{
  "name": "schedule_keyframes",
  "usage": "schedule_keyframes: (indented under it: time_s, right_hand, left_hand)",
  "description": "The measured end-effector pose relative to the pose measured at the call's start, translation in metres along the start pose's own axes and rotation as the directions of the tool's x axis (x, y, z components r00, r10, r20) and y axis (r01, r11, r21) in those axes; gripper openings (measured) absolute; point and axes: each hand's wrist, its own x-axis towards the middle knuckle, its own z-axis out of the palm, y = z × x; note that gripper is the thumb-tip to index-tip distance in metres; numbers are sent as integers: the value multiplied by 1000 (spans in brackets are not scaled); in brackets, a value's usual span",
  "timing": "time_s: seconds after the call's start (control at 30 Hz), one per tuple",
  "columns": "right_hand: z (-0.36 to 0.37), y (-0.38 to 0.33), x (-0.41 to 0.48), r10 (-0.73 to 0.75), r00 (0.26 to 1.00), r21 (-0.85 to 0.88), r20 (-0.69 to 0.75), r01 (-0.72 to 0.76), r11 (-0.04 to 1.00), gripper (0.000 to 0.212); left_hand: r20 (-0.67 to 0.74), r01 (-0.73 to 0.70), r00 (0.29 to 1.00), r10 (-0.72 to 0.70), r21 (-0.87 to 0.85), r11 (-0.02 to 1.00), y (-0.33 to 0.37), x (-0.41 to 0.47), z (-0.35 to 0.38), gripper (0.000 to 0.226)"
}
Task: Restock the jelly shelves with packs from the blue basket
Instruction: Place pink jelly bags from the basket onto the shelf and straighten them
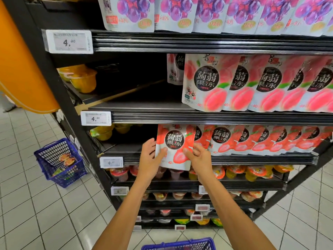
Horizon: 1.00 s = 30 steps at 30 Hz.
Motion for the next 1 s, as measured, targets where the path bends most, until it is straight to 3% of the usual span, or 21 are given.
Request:
schedule_keyframes:
  time_s: [0.1,0.23,0.4,0.63,1.0]
  right_hand:
    - [12,-5,18,11,997,-35,-72,-14,999,47]
    - [26,-7,31,-53,997,-121,-58,45,992,36]
    - [25,3,30,-118,991,-278,-62,96,956,43]
    - [8,16,19,-272,959,-529,-82,189,827,26]
    - [-7,26,15,-221,943,-469,-249,82,879,12]
  left_hand:
    - [-12,-66,998,69,135,989,-2,-2,4,59]
    - [110,-49,994,27,201,978,-2,4,12,59]
    - [123,-7,992,-17,185,983,-8,7,15,58]
    - [129,25,990,-51,194,981,-21,11,13,60]
    - [154,30,986,-58,175,984,-23,7,25,62]
